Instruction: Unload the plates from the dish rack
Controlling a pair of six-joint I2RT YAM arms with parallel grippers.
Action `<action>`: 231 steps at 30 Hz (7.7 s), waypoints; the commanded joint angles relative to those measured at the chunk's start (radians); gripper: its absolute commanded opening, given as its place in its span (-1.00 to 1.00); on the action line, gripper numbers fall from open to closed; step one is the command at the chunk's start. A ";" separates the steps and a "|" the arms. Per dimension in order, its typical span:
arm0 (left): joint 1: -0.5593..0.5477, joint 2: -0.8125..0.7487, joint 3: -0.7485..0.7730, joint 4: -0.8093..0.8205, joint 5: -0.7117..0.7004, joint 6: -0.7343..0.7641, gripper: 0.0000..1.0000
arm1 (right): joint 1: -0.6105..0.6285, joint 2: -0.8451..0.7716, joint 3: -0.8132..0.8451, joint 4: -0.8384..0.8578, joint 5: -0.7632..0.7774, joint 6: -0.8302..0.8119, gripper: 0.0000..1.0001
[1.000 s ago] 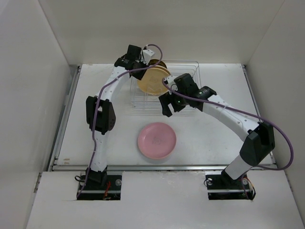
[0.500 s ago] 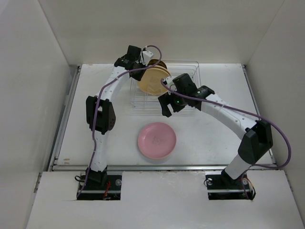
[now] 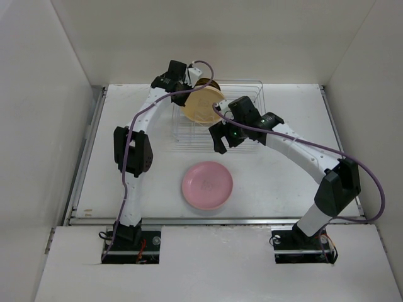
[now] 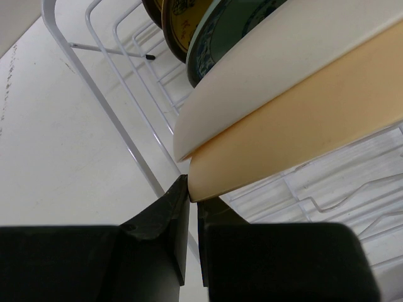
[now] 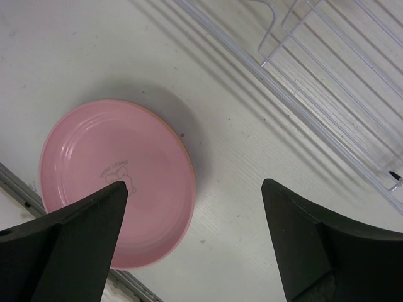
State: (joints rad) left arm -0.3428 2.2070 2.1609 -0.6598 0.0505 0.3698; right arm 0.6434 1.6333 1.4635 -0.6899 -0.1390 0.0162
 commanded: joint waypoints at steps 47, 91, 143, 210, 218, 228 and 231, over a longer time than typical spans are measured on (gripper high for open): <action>-0.125 -0.265 -0.042 -0.931 0.322 0.362 -1.00 | -0.047 -0.228 0.002 0.039 0.766 0.327 0.94; 0.180 -0.046 0.034 -0.328 0.281 -0.279 0.06 | -0.192 0.657 0.844 0.240 0.162 -0.027 0.50; 0.171 -0.107 -0.174 -0.273 0.368 -0.546 -0.96 | 0.006 0.164 0.043 -0.316 -0.225 -0.042 -0.30; 0.045 -0.081 0.051 0.121 0.255 0.037 -1.00 | -0.252 0.122 0.158 0.107 0.161 0.180 0.61; 0.091 -0.099 0.076 0.154 0.255 -0.095 -1.00 | -0.252 0.122 0.147 0.107 0.134 0.180 0.61; 0.217 -0.176 0.108 -0.026 0.360 -0.287 -1.00 | -0.252 0.206 0.315 0.170 0.101 0.180 0.52; 0.332 -0.214 0.088 -0.169 0.470 -0.307 -1.00 | -0.252 0.324 0.452 0.190 0.079 0.180 0.46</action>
State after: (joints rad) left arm -0.1211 2.1292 2.2089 -0.6903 0.3828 0.1417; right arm 0.3985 1.8717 1.7691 -0.5900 -0.0185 0.2016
